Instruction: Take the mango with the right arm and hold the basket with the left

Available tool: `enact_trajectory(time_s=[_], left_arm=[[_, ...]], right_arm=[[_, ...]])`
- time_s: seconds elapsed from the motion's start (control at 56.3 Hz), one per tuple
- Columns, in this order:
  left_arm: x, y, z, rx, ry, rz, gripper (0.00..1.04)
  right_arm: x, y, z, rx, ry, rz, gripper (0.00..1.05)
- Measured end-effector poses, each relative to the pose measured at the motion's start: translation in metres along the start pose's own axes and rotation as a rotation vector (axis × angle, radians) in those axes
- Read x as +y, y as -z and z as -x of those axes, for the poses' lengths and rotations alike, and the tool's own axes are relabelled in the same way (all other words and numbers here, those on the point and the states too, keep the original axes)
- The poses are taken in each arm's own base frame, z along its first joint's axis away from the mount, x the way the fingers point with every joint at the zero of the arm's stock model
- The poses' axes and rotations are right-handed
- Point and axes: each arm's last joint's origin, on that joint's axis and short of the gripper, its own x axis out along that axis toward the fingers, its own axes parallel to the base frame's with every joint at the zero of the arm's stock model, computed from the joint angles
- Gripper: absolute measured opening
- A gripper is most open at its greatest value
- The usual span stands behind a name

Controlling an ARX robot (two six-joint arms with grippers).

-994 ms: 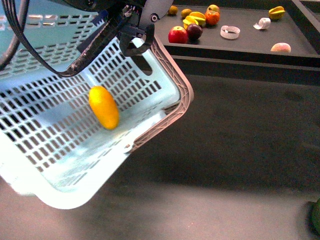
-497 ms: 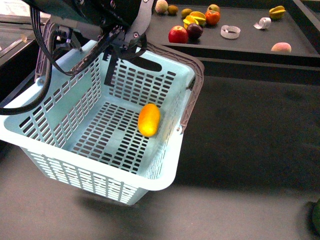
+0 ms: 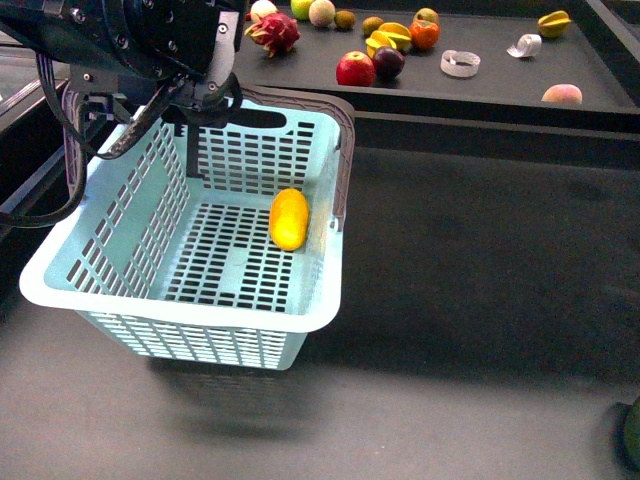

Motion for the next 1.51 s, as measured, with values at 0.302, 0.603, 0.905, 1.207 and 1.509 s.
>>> enact_trajectory(time_s=[0.302, 0.603, 0.905, 1.207, 1.509], left_arm=[[0.005, -0.005, -0.008, -0.005, -0.109, -0.052, 0.30], [0.016, -0.004, -0.008, -0.004, -0.141, -0.078, 0.89], [0.020, -0.007, -0.001, -0.005, -0.149, -0.091, 0.96], [0.019, -0.011, 0.006, -0.004, -0.143, -0.091, 0.96], [0.015, -0.012, 0.008, -0.006, -0.131, -0.085, 0.96]], right_arm=[[0.000, 0.000, 0.000, 0.000, 0.000, 0.000, 0.96], [0.000, 0.000, 0.000, 0.000, 0.000, 0.000, 0.96], [0.000, 0.000, 0.000, 0.000, 0.000, 0.000, 0.96], [0.000, 0.000, 0.000, 0.000, 0.000, 0.000, 0.96], [0.000, 0.000, 0.000, 0.000, 0.000, 0.000, 0.96]])
